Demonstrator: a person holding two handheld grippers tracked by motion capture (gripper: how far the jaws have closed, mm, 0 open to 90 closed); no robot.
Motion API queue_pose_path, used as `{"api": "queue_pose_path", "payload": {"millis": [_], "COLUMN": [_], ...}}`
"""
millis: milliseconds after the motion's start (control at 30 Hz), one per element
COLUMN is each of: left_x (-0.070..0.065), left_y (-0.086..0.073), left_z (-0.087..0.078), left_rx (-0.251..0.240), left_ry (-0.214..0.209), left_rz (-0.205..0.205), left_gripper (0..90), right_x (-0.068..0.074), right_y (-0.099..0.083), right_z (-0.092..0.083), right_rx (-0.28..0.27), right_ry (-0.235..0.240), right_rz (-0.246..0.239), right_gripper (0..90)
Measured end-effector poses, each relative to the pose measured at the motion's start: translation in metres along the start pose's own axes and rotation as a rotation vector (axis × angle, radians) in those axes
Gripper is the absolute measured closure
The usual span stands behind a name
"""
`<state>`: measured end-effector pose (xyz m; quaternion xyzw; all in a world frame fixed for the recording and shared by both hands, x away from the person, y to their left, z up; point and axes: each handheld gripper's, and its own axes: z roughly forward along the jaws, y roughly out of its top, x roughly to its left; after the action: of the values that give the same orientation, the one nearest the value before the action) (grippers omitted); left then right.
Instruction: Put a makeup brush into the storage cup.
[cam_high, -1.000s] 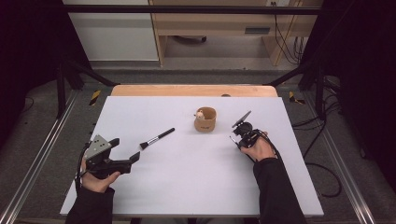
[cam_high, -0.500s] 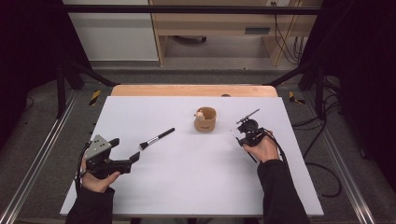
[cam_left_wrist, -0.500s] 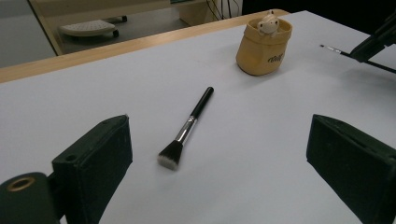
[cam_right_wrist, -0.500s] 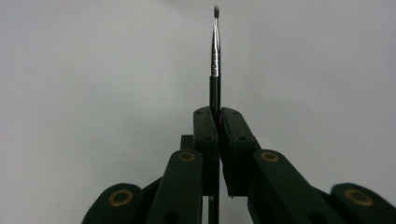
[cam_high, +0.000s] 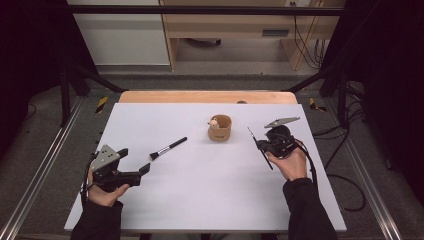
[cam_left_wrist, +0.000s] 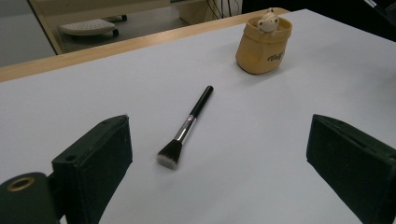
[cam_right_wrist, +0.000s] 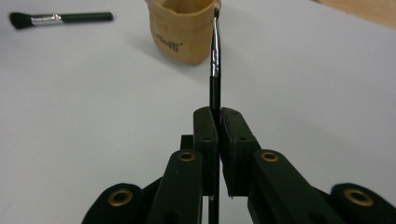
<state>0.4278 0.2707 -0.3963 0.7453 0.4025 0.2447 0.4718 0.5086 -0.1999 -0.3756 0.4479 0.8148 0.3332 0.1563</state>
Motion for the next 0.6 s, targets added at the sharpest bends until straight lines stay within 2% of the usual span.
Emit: {"api": "queue_pose_path", "payload": {"millis": [367, 600], "left_x": [0.0, -0.001], "left_y": [0.0, 0.0], "left_z": [0.0, 0.0], "left_rx": [0.001, -0.001], "left_ry": [0.001, -0.001], "left_rz": [0.0, 0.0], "left_gripper": [6.3, 6.3], "right_x": [0.013, 0.02], "right_y": [-0.001, -0.003], "right_z": [-0.021, -0.026], "right_rx": [-0.195, -0.282], "right_ry": [-0.008, 0.011], "right_rz": [0.022, 0.041], "right_gripper": [85.9, 85.8]}}
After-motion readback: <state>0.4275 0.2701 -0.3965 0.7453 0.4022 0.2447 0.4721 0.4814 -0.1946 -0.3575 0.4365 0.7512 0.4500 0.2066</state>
